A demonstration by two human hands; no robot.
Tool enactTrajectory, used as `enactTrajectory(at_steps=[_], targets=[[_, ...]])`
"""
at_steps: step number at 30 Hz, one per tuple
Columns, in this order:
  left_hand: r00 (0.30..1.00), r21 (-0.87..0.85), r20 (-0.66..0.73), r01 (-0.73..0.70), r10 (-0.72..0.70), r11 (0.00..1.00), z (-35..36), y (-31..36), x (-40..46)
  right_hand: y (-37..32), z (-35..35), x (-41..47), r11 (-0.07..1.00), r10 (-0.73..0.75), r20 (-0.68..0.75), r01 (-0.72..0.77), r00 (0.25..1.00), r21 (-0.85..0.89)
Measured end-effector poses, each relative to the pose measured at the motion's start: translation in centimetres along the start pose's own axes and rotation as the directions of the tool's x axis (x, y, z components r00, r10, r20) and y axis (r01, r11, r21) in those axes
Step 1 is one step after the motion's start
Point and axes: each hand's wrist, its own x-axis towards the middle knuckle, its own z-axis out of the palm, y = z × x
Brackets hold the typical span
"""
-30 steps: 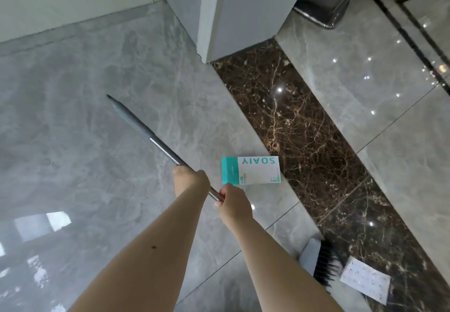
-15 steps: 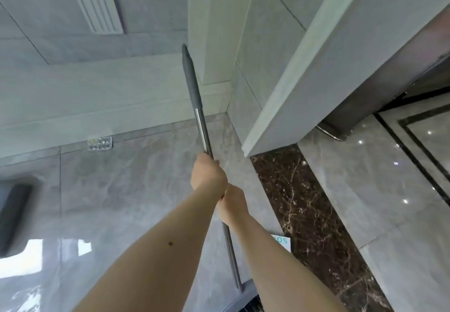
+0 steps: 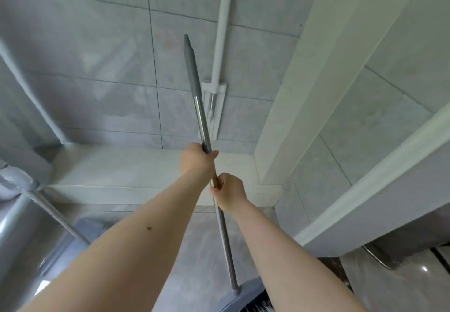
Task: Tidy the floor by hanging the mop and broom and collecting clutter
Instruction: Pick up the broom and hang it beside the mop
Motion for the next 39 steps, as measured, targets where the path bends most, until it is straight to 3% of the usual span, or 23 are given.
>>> enactTrajectory(at_steps=[9,13,22,31,39], targets=[[0.978,0.044,-0.104,-0.178,0.181,0.983,-16.0,8.9,0.9,-17.4,-5.9,-0.8,0.979,-0.197,0.005,0.197,0.980,-0.053],[0.969,0.031,-0.144,-0.196,0.198,0.980,-22.4,12.0,0.9,-23.6,-9.6,-1.6,0.955,-0.288,0.060,0.291,0.956,-0.055],[0.935,0.159,-0.166,-0.288,0.313,0.944,-33.5,19.2,-0.3,-40.1,-22.0,-4.4,0.889,-0.449,-0.175,0.457,0.876,0.010],[0.886,0.303,-0.093,-0.410,0.454,0.860,-37.4,27.2,0.5,-50.4,-30.6,-6.8,0.796,-0.556,-0.299,0.600,0.776,0.078],[0.890,0.347,-0.088,-0.393,0.447,0.851,-35.5,33.3,6.2,-52.5,-35.6,-0.5,0.785,-0.547,-0.301,0.603,0.781,0.139]])
